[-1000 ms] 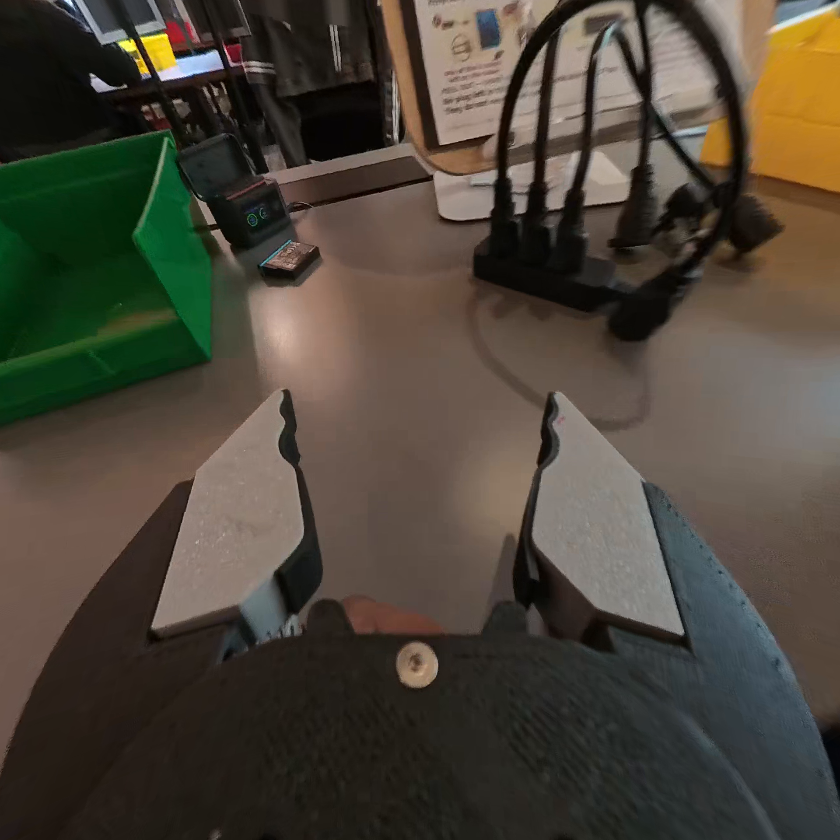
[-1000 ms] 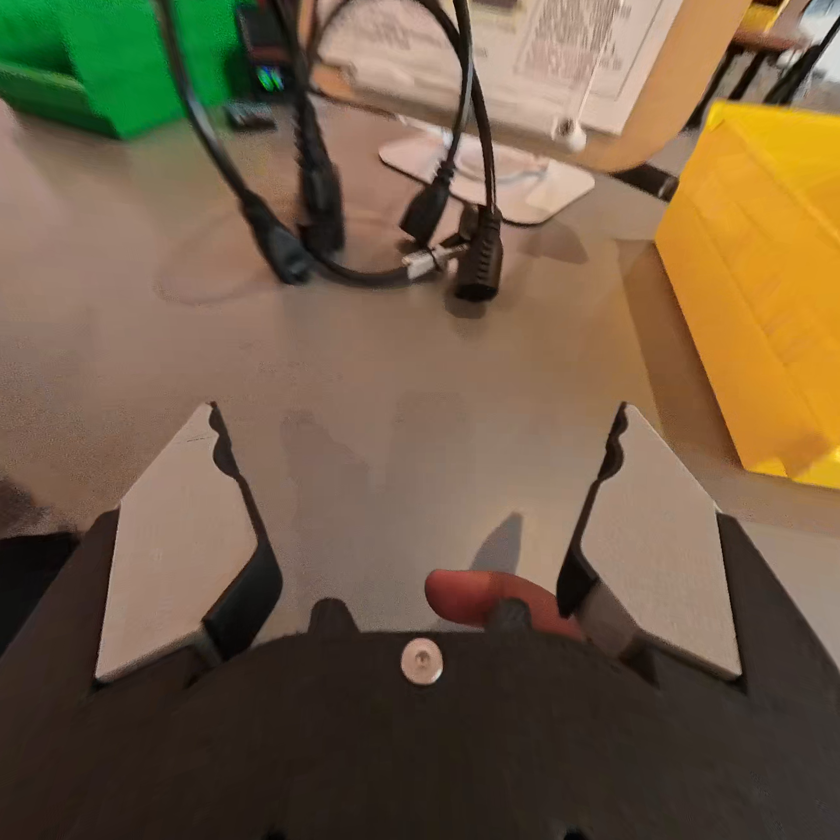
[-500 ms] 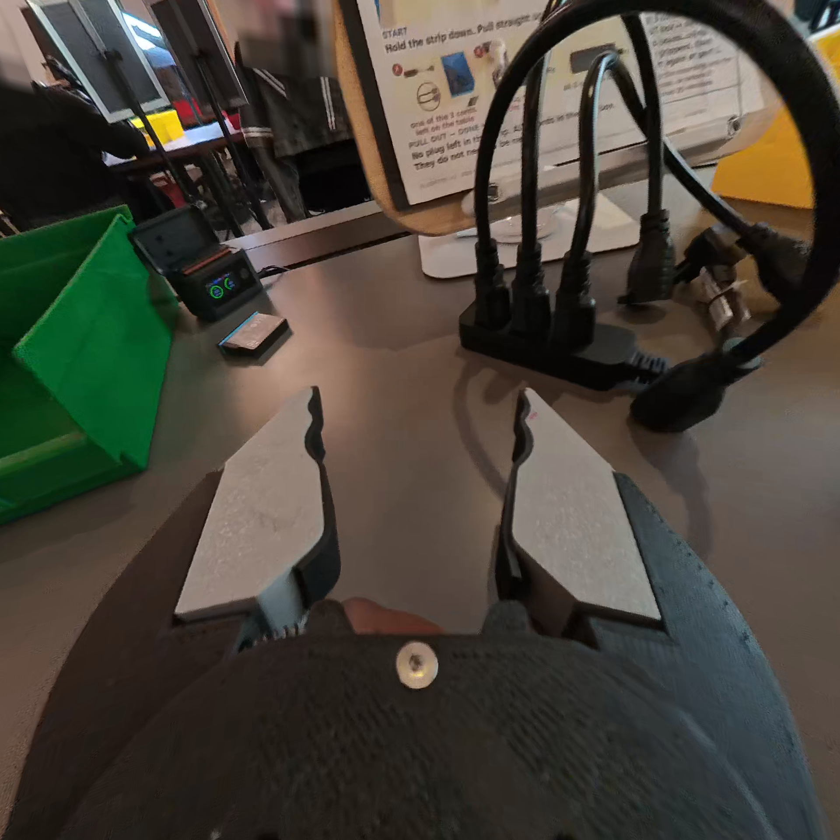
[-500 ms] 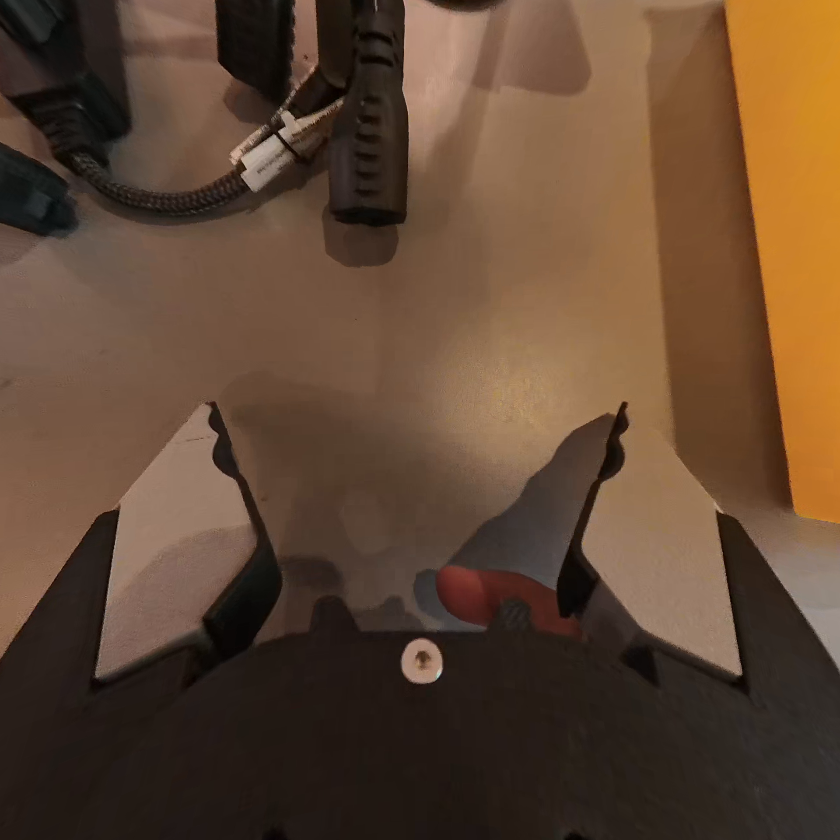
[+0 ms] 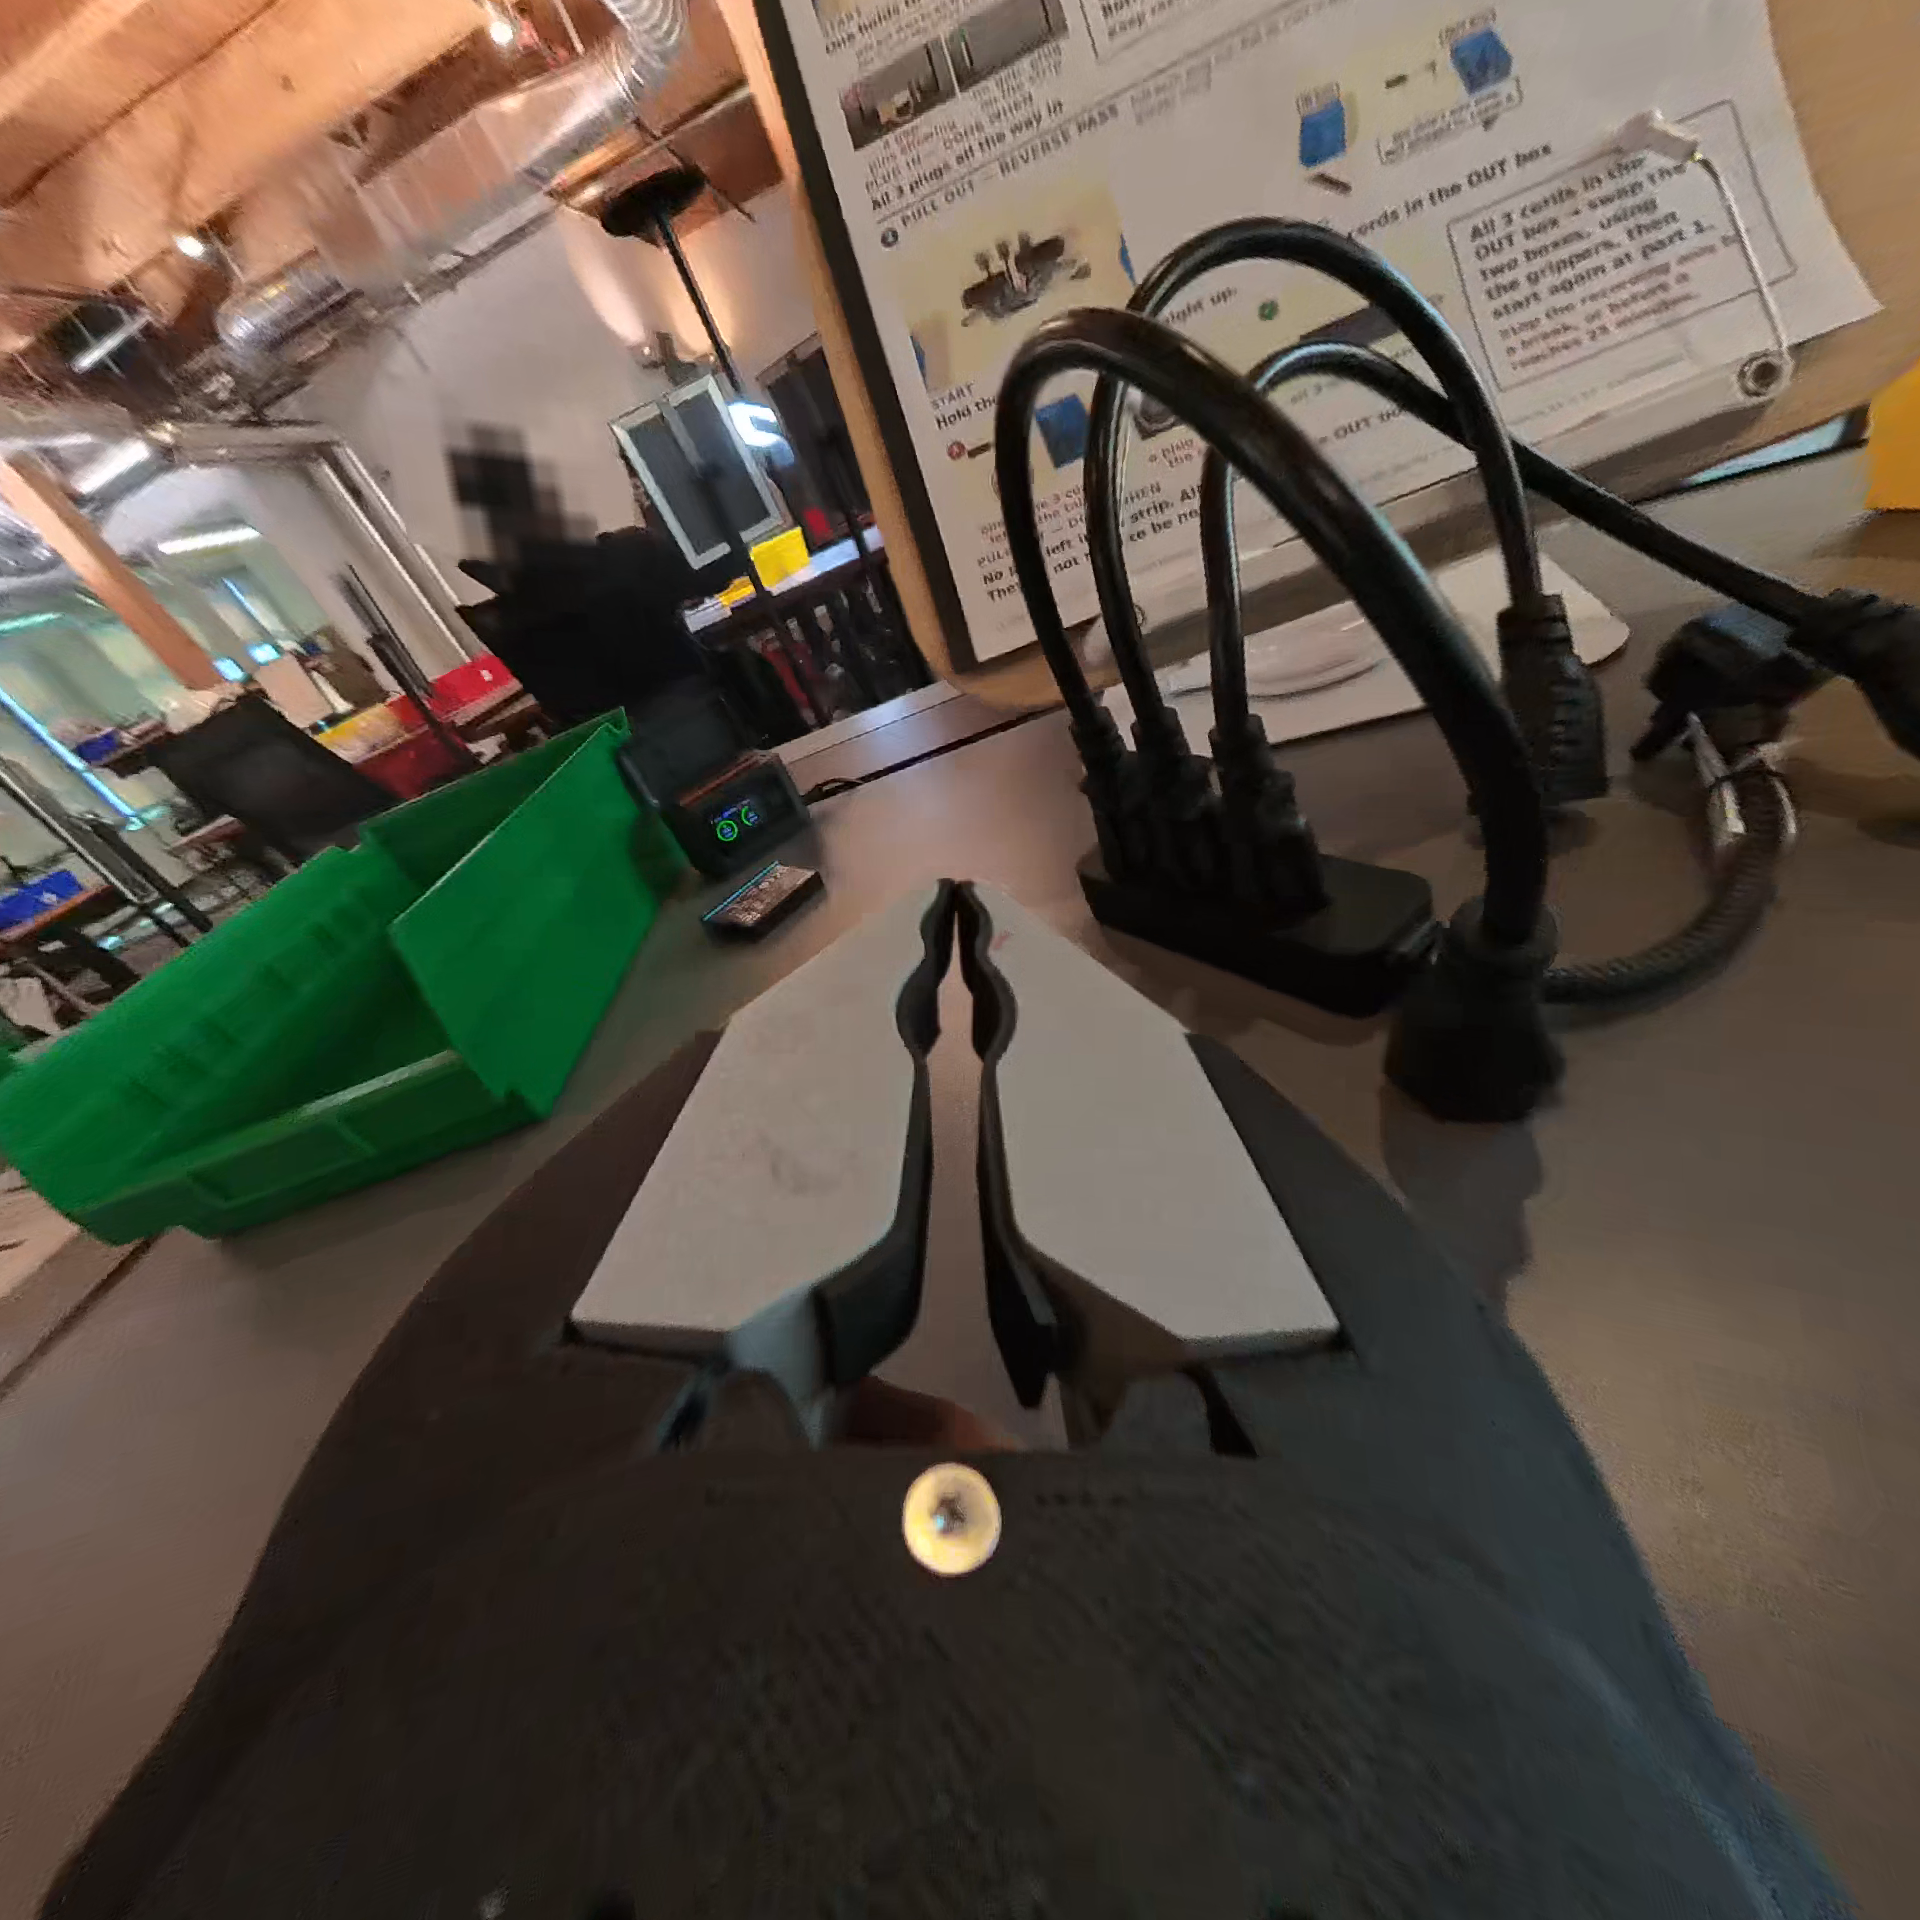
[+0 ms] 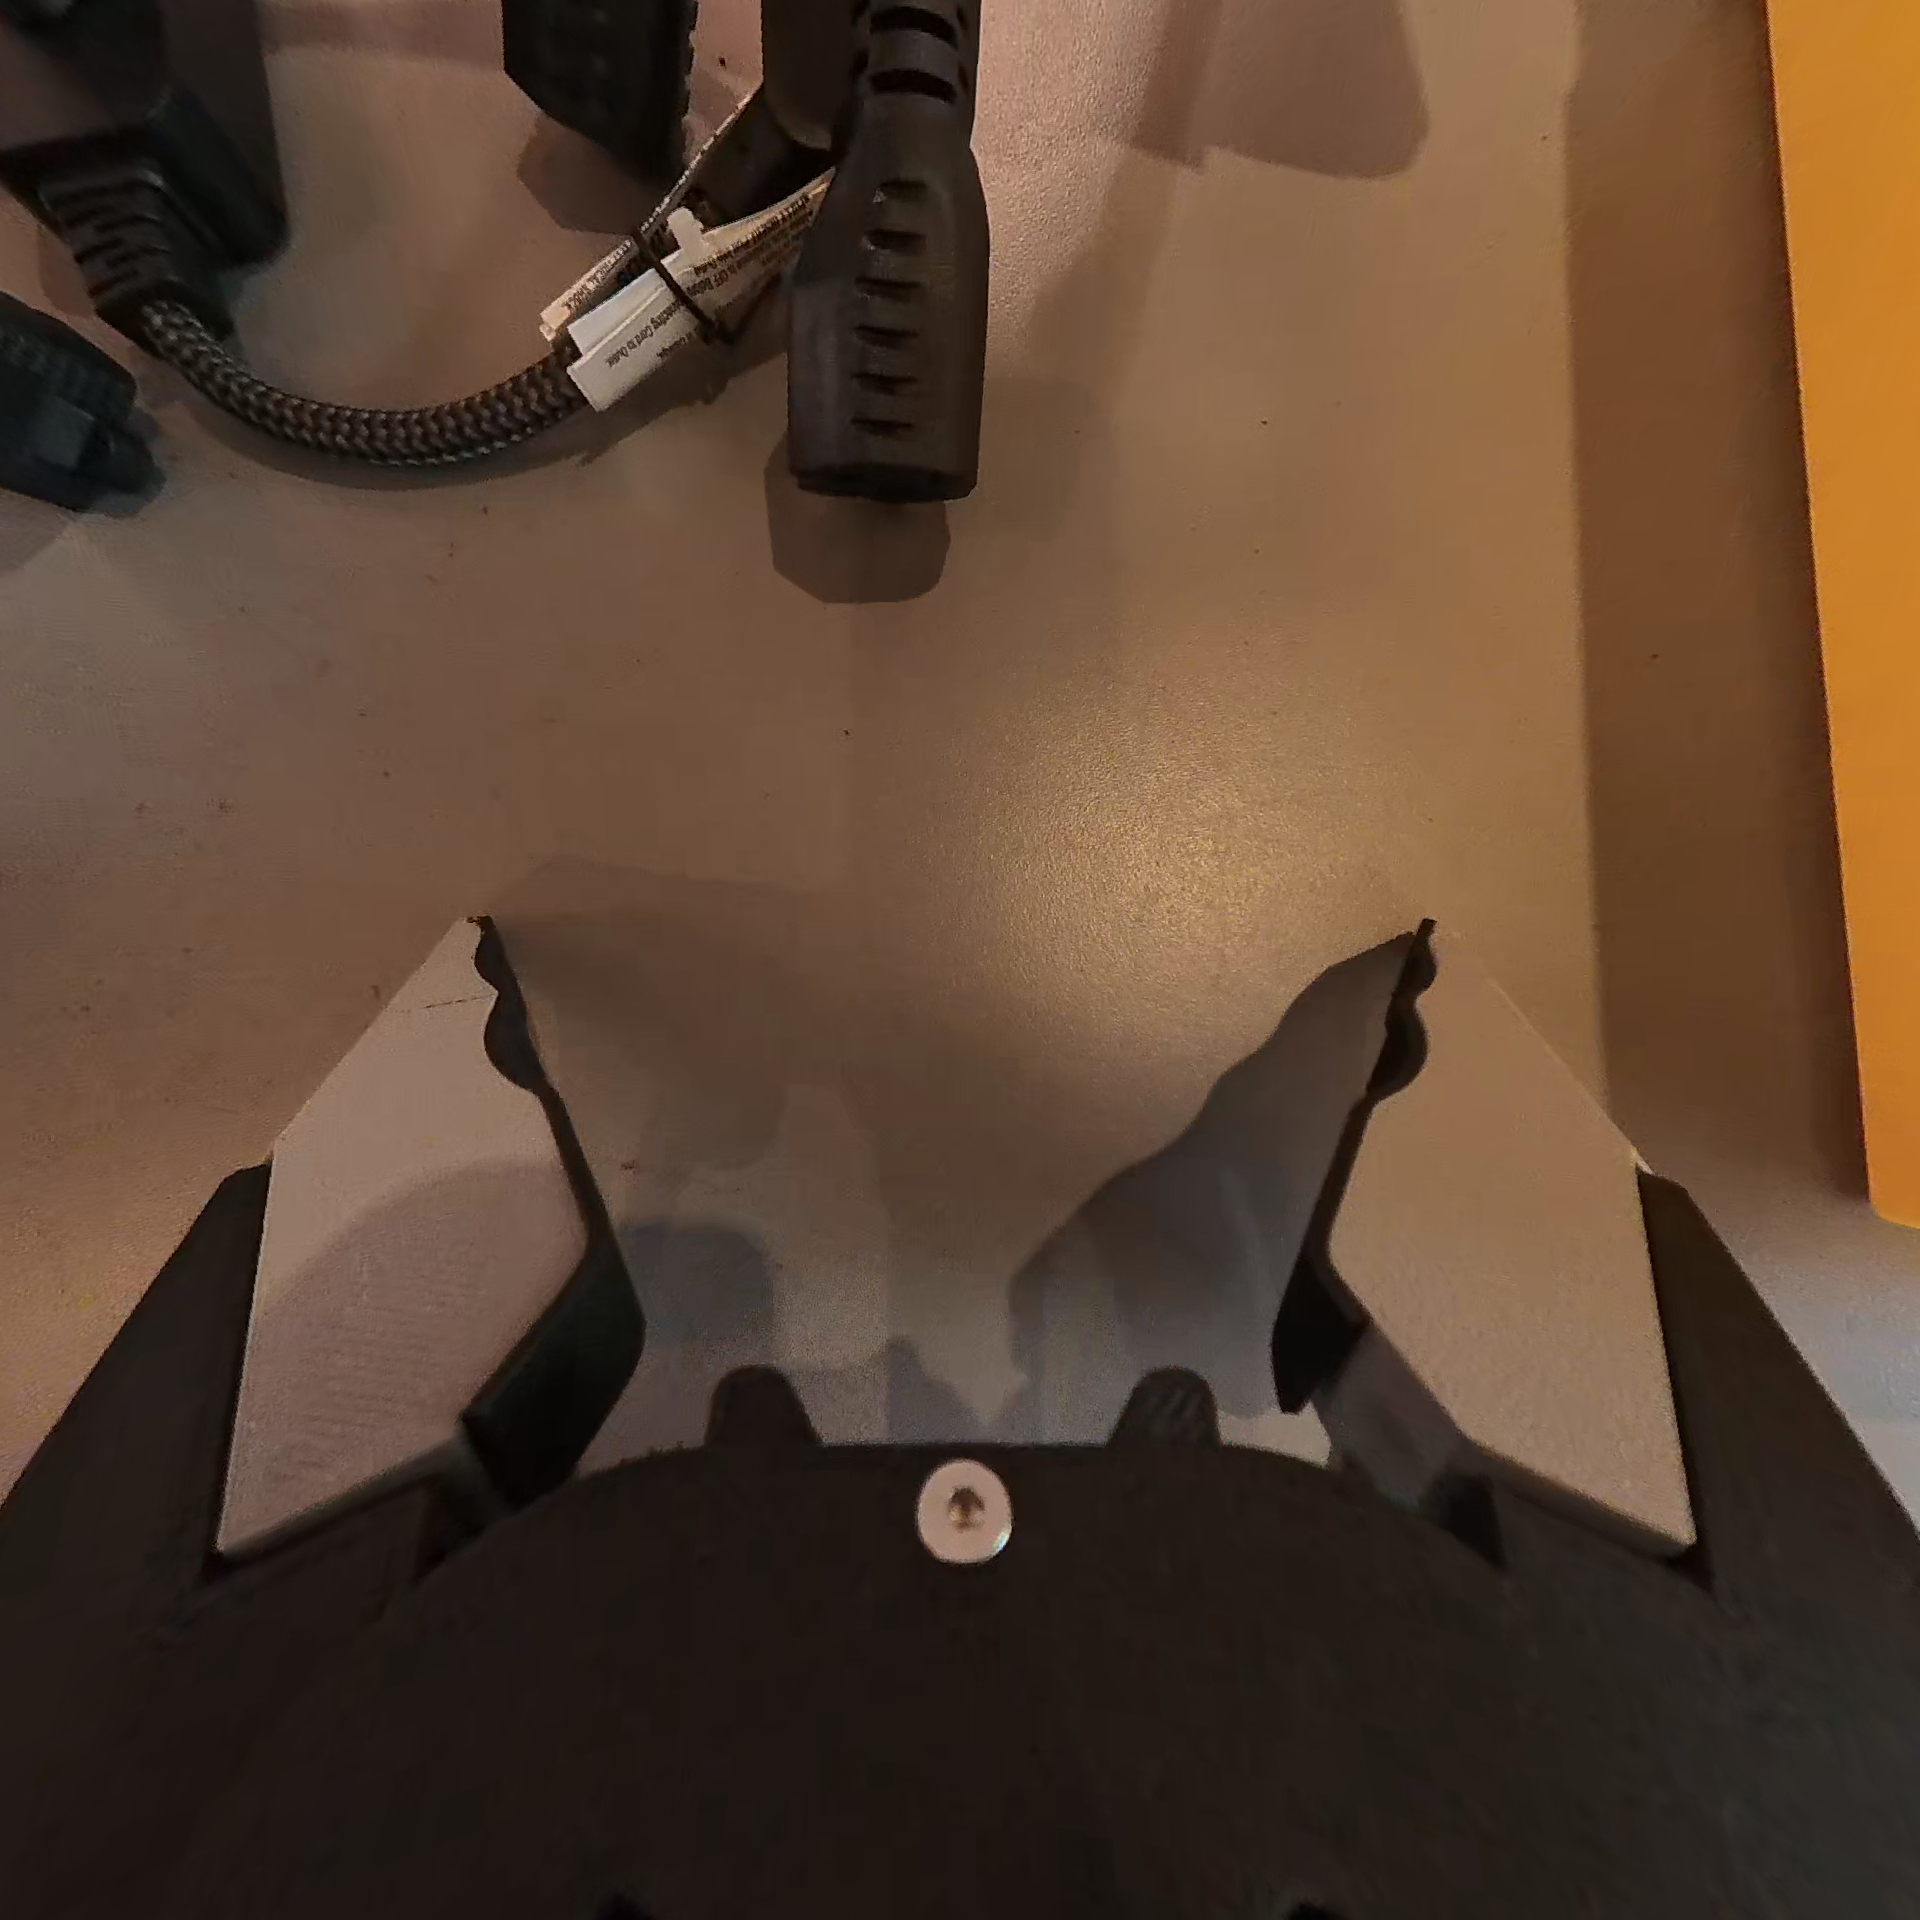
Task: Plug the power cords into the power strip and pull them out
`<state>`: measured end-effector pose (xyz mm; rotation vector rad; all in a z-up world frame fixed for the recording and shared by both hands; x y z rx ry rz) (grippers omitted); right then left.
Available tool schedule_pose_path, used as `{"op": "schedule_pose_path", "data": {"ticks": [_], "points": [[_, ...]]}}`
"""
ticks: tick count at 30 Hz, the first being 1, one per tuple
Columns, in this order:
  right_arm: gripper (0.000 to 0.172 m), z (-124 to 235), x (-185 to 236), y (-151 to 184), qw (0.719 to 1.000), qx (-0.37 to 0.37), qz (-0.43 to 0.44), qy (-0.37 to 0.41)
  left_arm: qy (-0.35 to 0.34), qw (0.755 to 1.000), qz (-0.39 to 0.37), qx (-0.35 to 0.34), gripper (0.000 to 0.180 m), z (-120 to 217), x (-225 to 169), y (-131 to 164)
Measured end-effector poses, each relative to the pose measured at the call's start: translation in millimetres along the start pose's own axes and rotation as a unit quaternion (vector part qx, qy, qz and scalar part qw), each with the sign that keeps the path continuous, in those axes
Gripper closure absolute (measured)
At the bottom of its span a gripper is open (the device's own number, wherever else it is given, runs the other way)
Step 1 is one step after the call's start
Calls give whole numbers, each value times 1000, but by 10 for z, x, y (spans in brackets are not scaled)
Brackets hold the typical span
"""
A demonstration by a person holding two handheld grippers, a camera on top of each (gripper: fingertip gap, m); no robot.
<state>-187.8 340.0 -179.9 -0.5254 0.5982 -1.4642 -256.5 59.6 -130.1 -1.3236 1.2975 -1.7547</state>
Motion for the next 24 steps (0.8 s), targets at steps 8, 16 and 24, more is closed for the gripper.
{"op": "schedule_pose_path", "data": {"ticks": [8,16,24], "points": [[15,1,-1,-1,1000,0,0,0,-17,999,-30,-8,180,0,-112,-38],[15,1,-1,-1,1000,0,0,0,-9,1000,-16,-10,180,-19,-92,-41],[15,1,-1,-1,1000,0,0,0,-6,1000,-13,-11,180,-17,-86,-41]]}}
Point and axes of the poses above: each gripper's, where its closed fingertips meet, z back along the fingers, y out of its underside, x = y × z across the jaws, the point moved 9 cm from there along z, back along the fingers, and after that the axes turned 3 degrees about y, right-handed, at the moved point
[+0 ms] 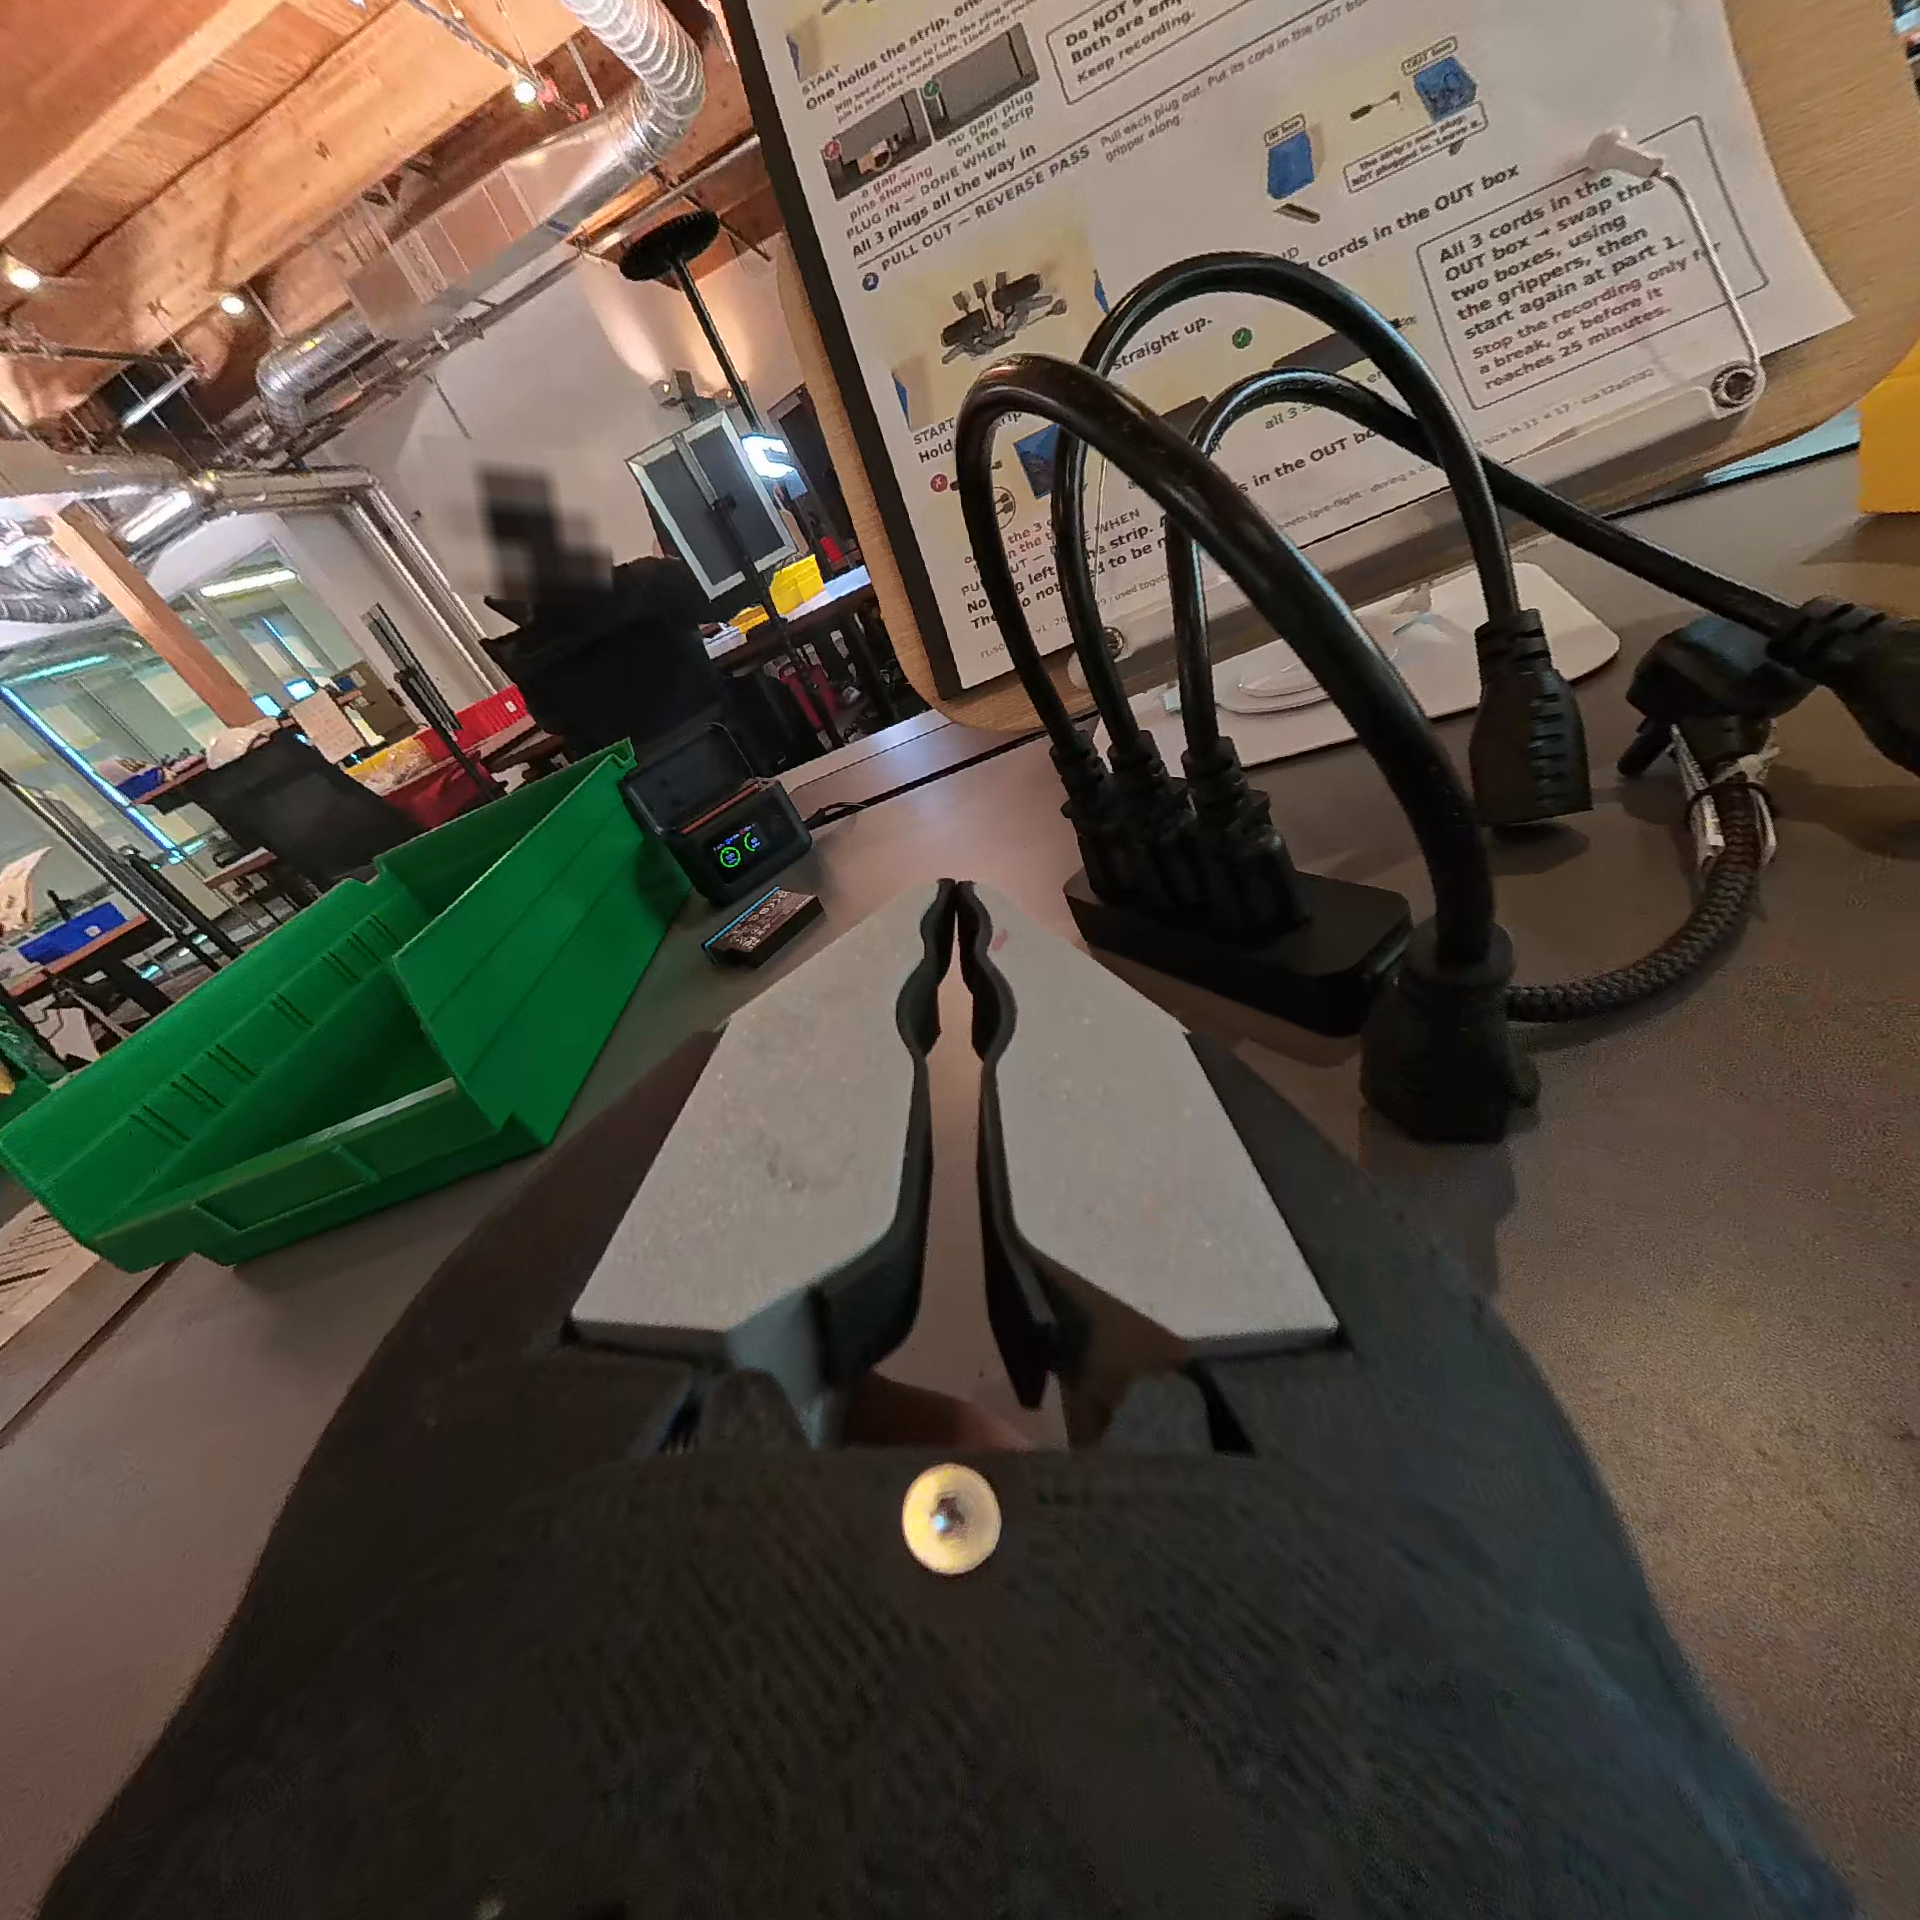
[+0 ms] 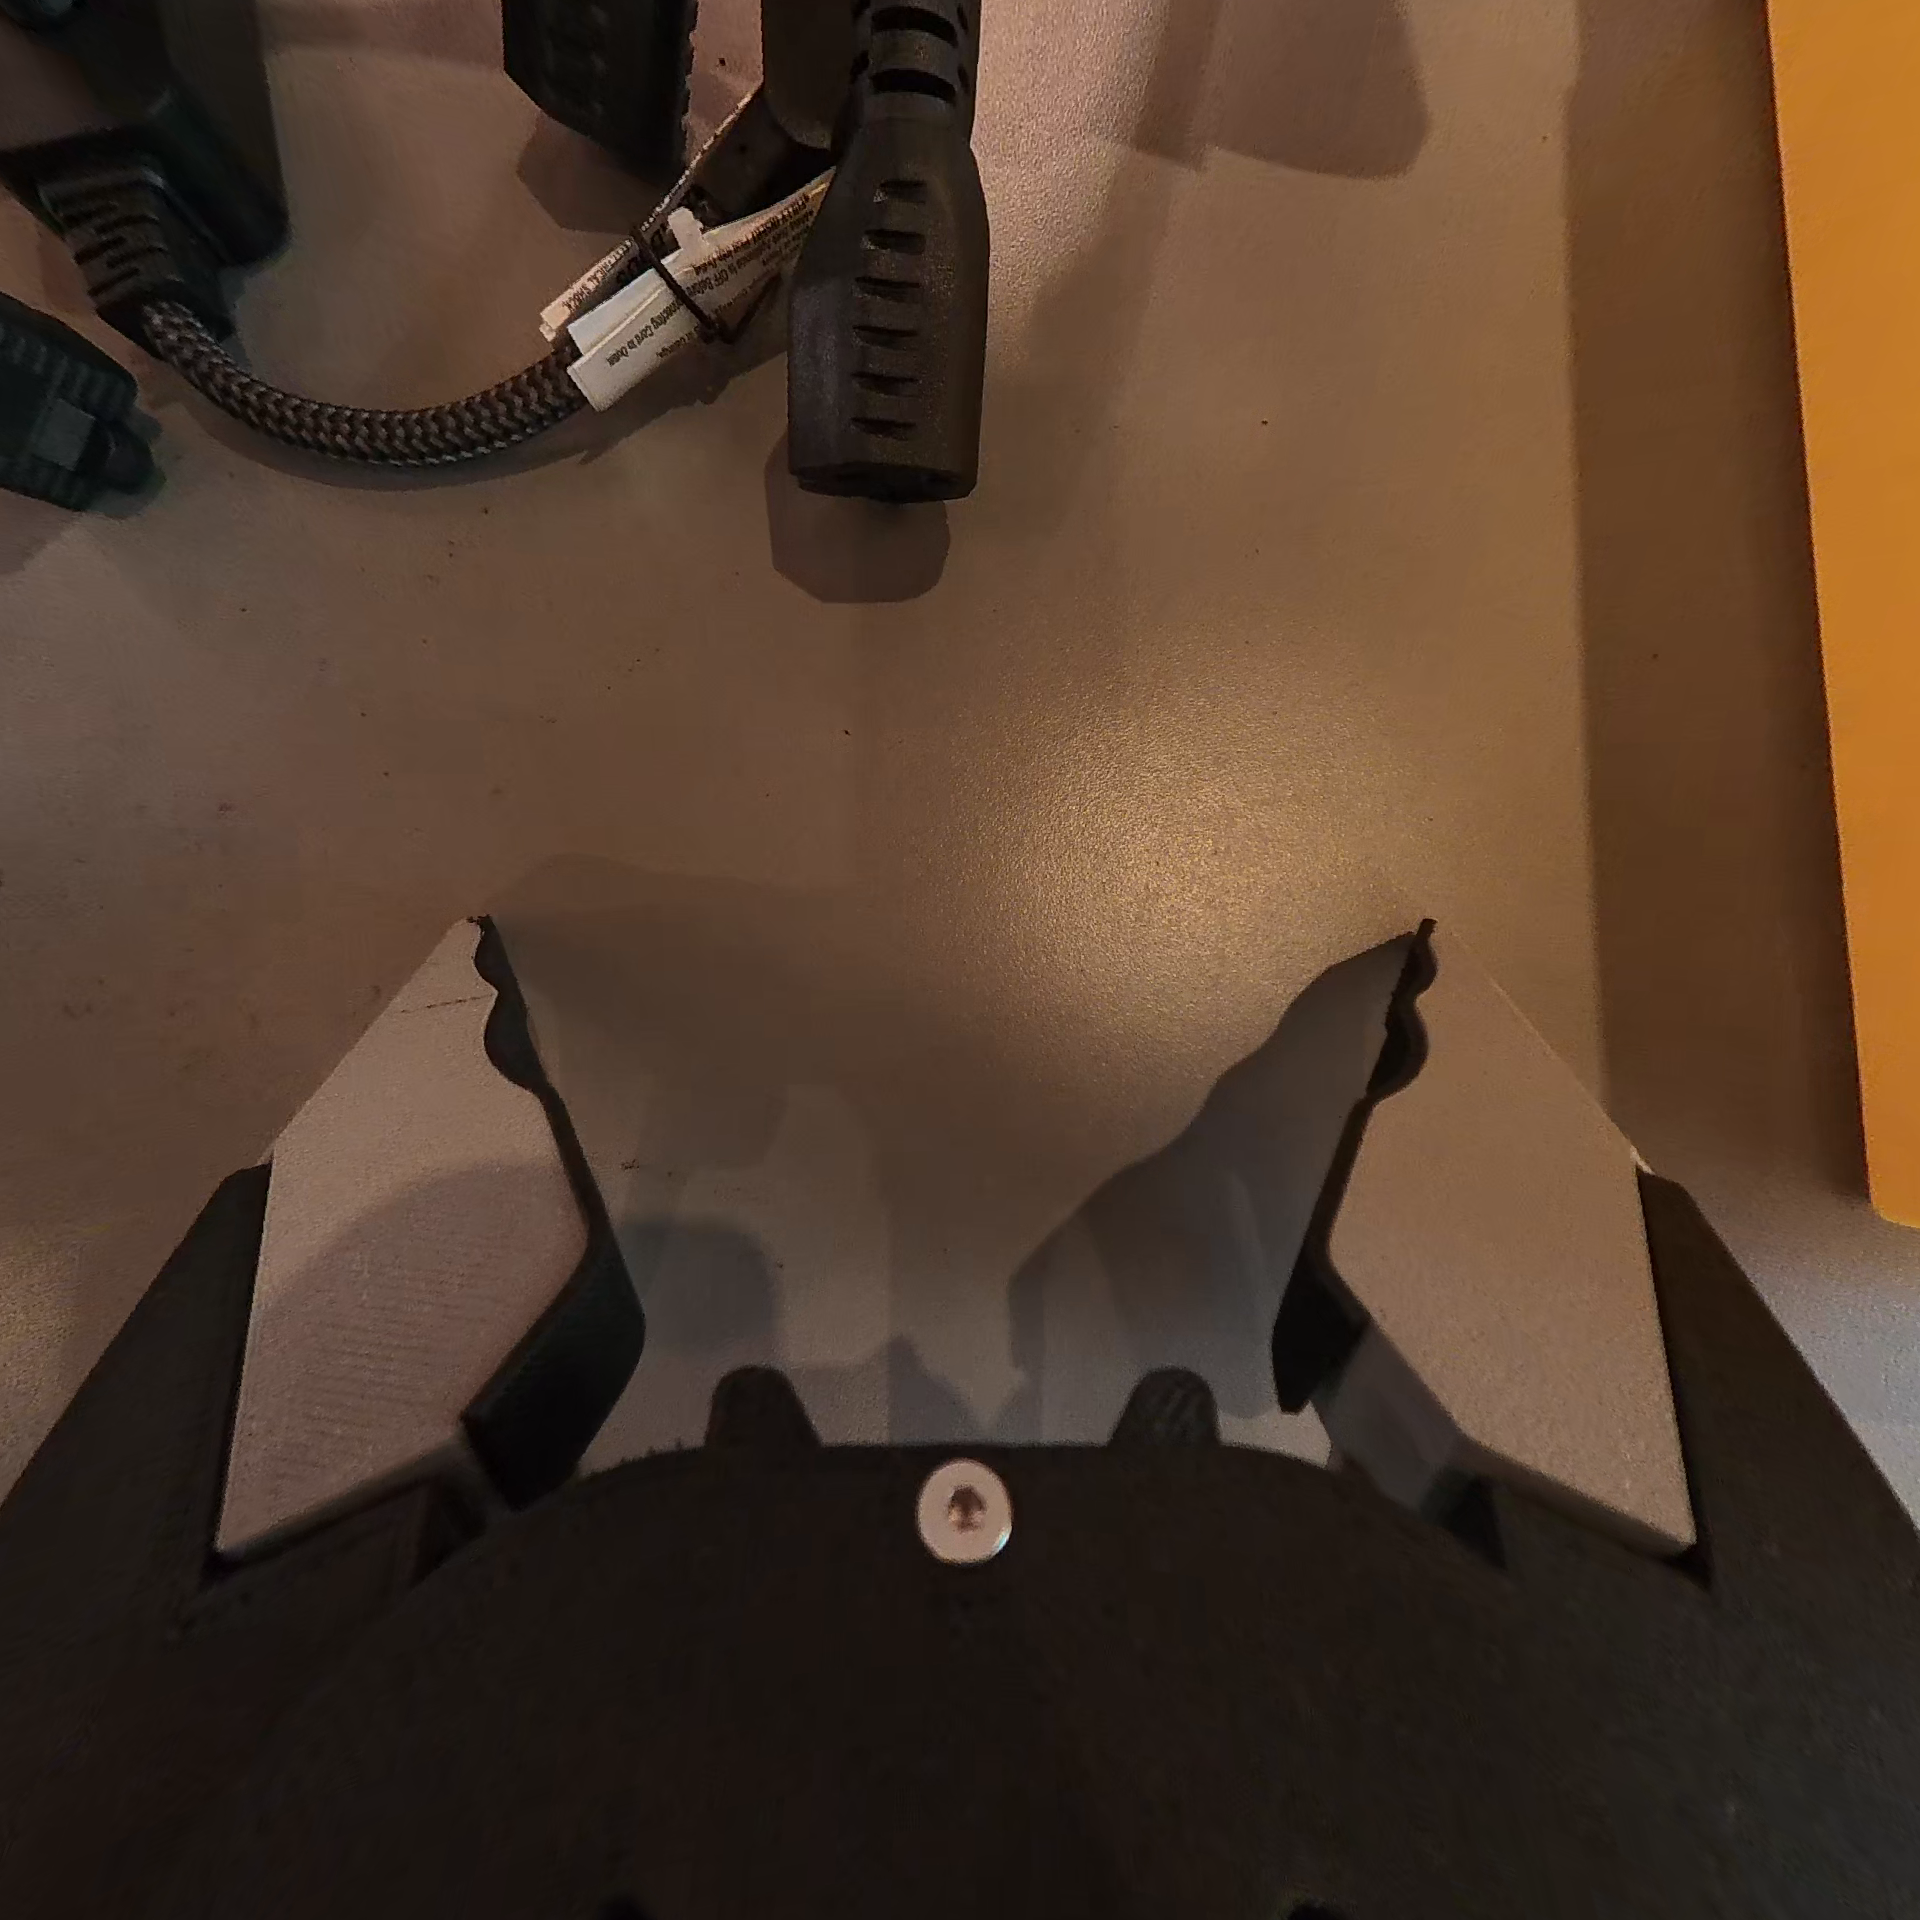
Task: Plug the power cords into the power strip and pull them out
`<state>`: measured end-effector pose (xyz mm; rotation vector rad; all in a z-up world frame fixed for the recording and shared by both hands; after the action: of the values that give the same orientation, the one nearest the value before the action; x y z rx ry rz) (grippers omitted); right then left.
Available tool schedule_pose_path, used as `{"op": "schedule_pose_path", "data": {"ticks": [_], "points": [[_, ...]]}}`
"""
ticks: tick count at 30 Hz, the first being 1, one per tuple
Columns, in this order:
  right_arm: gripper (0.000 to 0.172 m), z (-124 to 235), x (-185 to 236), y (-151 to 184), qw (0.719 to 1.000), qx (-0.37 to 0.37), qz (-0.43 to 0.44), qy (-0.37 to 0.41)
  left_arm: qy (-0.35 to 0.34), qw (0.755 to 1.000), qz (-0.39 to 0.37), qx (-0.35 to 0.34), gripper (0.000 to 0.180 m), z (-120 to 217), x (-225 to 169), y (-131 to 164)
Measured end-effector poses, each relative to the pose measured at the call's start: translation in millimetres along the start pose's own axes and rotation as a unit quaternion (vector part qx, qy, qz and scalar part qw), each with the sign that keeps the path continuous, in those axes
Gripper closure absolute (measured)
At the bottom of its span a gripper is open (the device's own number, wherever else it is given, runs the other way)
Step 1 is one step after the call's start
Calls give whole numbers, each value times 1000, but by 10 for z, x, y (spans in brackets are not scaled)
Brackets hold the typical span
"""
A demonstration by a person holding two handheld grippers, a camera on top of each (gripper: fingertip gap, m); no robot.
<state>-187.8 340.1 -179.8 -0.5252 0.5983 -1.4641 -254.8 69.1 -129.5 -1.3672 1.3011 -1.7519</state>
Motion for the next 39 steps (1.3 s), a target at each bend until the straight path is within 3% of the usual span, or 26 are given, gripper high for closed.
{"op": "schedule_pose_path", "data": {"ticks": [29,32,34,39], "points": [[14,1,0,2,1000,0,0,0,14,1000,1,0,179,2,-18,4],[14,1,0,3,1000,0,0,0,25,1000,9,-6,169,16,-9,2],[14,0,0,4,1000,0,0,0,58,998,12,-18,149,38,-26,-4],[14,-3,0,-2,1000,0,0,0,103,994,31,-18,133,68,-20,3]]}}
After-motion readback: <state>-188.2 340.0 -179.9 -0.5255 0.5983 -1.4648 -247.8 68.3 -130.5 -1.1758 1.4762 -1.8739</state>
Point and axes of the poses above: each gripper's, where its closed fingertips meet, z back along the fingers, y out of its underside, x = y × z across the jaws, the point moved 9 cm from there along z, back along the fingers, and after that the axes turned 3 degrees about y, right-handed, at the moved point
